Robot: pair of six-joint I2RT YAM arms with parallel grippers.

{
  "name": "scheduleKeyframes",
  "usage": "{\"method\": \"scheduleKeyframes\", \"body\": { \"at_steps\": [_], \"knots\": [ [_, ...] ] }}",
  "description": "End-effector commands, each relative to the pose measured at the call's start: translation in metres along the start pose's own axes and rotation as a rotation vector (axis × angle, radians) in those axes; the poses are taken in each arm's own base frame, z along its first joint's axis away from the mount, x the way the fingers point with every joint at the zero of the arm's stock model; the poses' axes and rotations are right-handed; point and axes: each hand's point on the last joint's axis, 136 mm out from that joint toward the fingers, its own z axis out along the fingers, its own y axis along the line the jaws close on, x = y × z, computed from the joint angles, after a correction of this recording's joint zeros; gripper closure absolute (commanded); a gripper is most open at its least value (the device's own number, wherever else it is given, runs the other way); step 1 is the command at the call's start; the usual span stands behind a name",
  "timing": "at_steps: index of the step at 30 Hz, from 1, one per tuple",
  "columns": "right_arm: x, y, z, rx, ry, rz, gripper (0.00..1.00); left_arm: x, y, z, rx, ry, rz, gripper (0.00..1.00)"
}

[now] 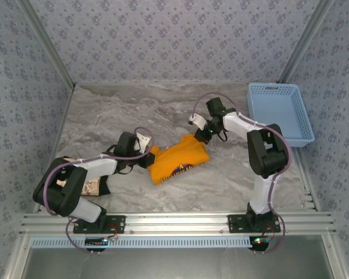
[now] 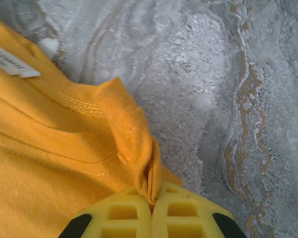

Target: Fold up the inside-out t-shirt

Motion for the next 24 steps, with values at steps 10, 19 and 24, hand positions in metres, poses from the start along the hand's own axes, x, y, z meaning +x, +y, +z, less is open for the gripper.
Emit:
{"method": "scheduleKeyframes", "body": {
  "at_steps": [10,19,24],
  "knots": [
    [-0.004,-0.025,-0.033,0.241,0.046,0.086,0.61,-0.003,0.015,-0.037,-0.169,0.047,-0.227,0.48],
    [-0.038,-0.012,-0.127,0.429,-0.178,0.401,0.49,-0.043,-0.049,-0.074,-0.02,0.004,-0.254,0.41],
    [-0.049,0.038,-0.101,0.227,-0.424,0.655,0.56,-0.051,-0.115,-0.041,0.058,-0.027,0.028,0.61]
  ]
}}
